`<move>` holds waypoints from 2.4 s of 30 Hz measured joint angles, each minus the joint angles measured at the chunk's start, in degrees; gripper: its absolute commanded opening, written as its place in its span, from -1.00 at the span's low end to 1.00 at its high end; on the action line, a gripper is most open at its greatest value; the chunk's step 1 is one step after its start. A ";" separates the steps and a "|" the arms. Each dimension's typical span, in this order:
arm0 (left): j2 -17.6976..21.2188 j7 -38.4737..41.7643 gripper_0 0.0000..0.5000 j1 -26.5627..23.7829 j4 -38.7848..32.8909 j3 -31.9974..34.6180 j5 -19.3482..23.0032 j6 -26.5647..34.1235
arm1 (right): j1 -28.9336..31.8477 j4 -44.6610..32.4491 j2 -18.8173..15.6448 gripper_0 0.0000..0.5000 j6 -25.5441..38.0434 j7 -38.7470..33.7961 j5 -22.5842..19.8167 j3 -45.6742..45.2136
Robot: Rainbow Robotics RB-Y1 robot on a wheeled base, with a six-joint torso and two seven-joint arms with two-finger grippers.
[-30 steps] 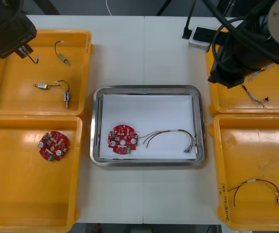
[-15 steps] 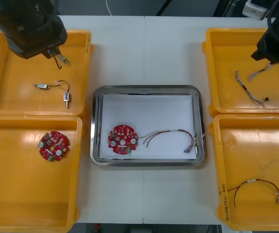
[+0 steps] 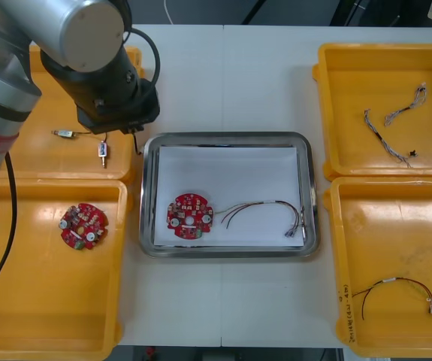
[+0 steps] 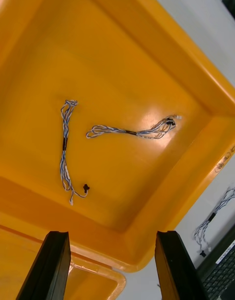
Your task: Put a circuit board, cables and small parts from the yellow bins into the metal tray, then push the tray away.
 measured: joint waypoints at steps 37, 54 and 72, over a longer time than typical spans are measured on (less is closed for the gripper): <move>-4.37 0.01 -0.99 5.98 6.71 -15.99 -7.99 -19.42 | -22.85 48.16 0.81 1.00 -12.49 -33.35 10.16 -2.89; -4.82 0.01 1.00 5.98 8.87 -18.10 -8.54 -22.96 | -27.78 61.99 3.19 1.00 -21.31 -56.71 11.97 -6.66; -4.82 0.35 1.00 5.99 0.91 -11.19 -6.66 -11.99 | -33.29 81.61 3.33 1.00 -31.83 -71.30 14.08 -8.49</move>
